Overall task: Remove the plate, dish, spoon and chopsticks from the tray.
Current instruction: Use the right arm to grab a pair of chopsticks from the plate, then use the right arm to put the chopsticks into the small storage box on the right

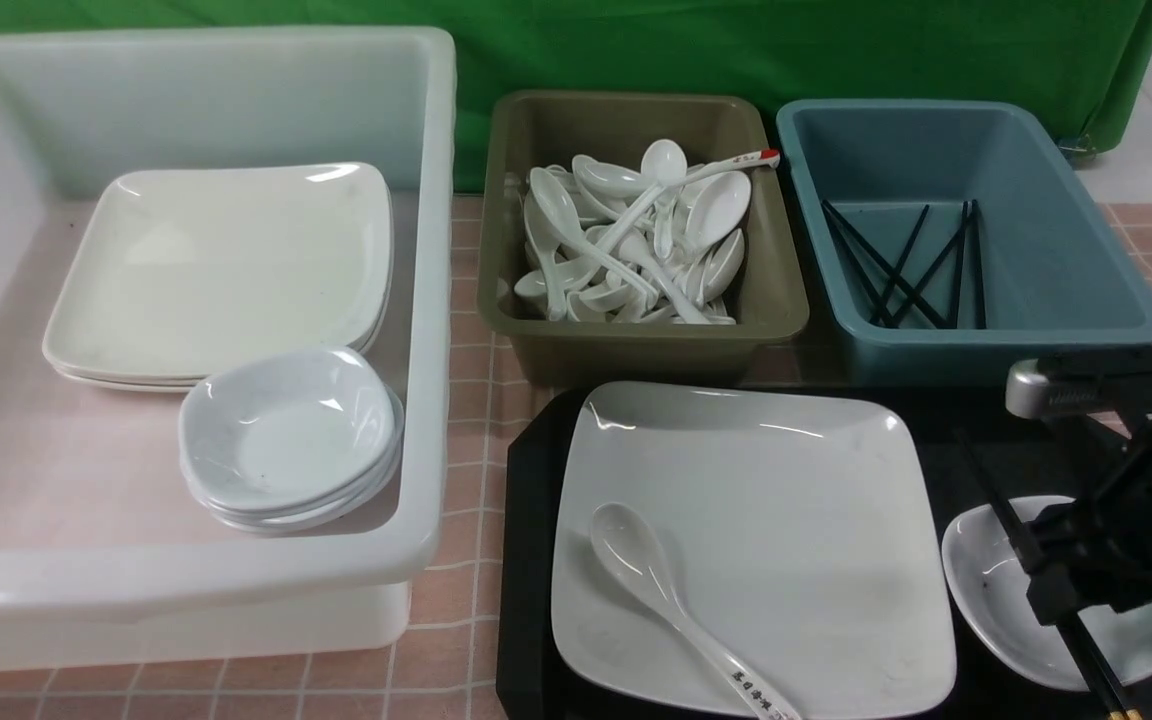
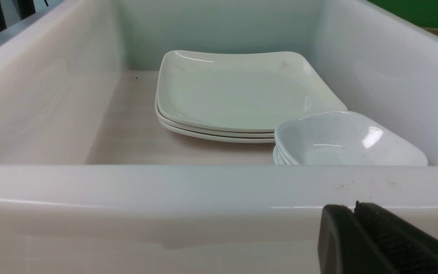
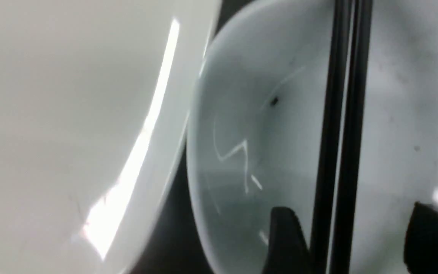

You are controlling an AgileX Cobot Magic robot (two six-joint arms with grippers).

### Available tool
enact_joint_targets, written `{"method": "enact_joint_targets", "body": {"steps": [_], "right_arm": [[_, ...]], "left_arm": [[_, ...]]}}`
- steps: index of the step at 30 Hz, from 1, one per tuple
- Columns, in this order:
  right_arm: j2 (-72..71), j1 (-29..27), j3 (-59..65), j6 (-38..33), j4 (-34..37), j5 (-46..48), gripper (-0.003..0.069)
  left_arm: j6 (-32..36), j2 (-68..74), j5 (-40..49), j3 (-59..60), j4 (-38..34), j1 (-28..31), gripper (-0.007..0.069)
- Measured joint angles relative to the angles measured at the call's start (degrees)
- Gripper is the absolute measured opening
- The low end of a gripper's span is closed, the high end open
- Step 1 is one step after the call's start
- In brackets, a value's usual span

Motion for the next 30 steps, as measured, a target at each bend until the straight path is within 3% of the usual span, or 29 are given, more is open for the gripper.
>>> {"method": "enact_joint_targets", "body": {"steps": [6,8,10,12,21,26,28,30], "right_arm": [[4.7,0.3,0.0,-0.3,-0.3,-1.8,0.0462],[5.4,0.3,0.0,-0.4,-0.4,-2.0,0.0424],[5.6,0.3,0.0,-0.4,-0.4,-2.0,0.0306],[5.6,0.3,-0.2,-0.4,-0.4,-0.6,0.0141],[-3.8,0.6,-7.9,-0.3,0.9,8.9,0.0153],[-7.3,0.6,-14.5,1.4,1.6,-4.3,0.0153],[-6.3,0.6,-17.4,3.2,1.6,-18.7,0.0153],[-5.2,0.6,-18.4,4.2,1.8,-24.2,0.0153]], "left_arm": [[0.0,0.0,0.0,0.0,0.0,0.0,0.002],[0.0,0.0,0.0,0.0,0.0,0.0,0.002],[0.0,0.0,0.0,0.0,0.0,0.0,0.002],[0.0,0.0,0.0,0.0,0.0,0.0,0.002],[0.1,0.0,0.0,0.0,0.0,0.0,0.002],[0.1,0.0,0.0,0.0,0.0,0.0,0.002],[0.1,0.0,0.0,0.0,0.0,0.0,0.002],[0.1,0.0,0.0,0.0,0.0,0.0,0.002]]}}
